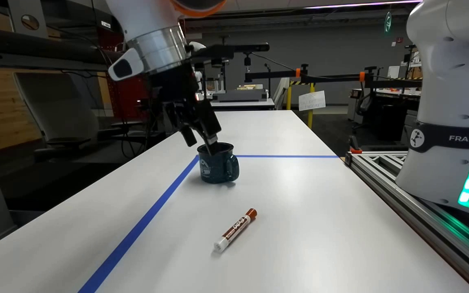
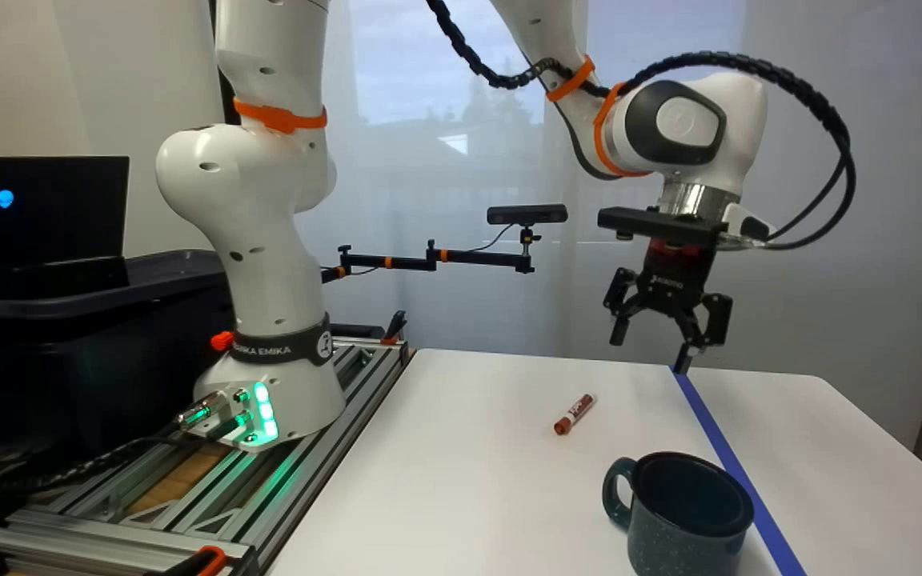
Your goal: Move the sharpie to the table
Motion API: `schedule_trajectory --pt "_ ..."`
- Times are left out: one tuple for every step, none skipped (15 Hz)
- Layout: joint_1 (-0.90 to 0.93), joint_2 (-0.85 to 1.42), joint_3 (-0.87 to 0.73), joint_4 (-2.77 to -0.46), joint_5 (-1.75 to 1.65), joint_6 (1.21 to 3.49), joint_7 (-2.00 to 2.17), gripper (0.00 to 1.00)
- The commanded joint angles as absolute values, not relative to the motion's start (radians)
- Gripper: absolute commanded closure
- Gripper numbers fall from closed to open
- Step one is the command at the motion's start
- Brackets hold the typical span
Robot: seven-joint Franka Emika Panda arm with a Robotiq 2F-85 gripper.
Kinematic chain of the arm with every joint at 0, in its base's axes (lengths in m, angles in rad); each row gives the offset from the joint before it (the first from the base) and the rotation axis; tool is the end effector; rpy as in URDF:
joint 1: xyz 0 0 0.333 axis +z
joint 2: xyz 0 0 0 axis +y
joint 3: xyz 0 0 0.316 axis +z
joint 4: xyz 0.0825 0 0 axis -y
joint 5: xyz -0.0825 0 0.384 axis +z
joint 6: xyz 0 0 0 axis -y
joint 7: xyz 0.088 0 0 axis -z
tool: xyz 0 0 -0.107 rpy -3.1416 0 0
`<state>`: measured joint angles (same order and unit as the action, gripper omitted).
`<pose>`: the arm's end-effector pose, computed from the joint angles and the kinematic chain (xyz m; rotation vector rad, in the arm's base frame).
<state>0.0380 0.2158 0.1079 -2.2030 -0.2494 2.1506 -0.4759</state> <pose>0.5176 0.0660 0.2654 2.7618 1.1471 -0.4329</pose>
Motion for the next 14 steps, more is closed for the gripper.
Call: schedule_trajectory --pt "0.031 0.115 0.082 -2.187 -0.196 2.003 -0.366 0.00" --pt "0.027 0.096 0.072 -2.182 -0.188 1.972 -0.336 0.00" --pt "0.024 0.081 0.062 -2.176 -0.181 1.951 -0.303 0.00" --pt "0.021 0.065 0.053 -2.176 -0.169 1.939 -0.270 0.00" --pt "0.018 0.053 0.045 -2.176 -0.159 1.932 -0.235 0.00" --pt "0.017 0.042 0.037 -2.178 -0.152 1.934 -0.195 0.00" --pt "0.016 0.032 0.031 -2.181 -0.143 1.937 -0.154 0.00" --pt "0.020 0.071 0.035 -2.169 -0.176 1.958 -0.221 0.00" --pt "0.018 0.064 0.030 -2.169 -0.171 1.957 -0.196 0.00" --pt "0.017 0.060 0.029 -2.170 -0.168 1.957 -0.181 0.00" --pt "0.017 0.058 0.028 -2.170 -0.167 1.957 -0.174 0.00" --pt "0.017 0.058 0.029 -2.170 -0.167 1.957 -0.169 0.00" --pt "0.017 0.058 0.029 -2.170 -0.167 1.957 -0.165 0.00" --pt "0.017 0.058 0.029 -2.170 -0.166 1.957 -0.163 0.00"
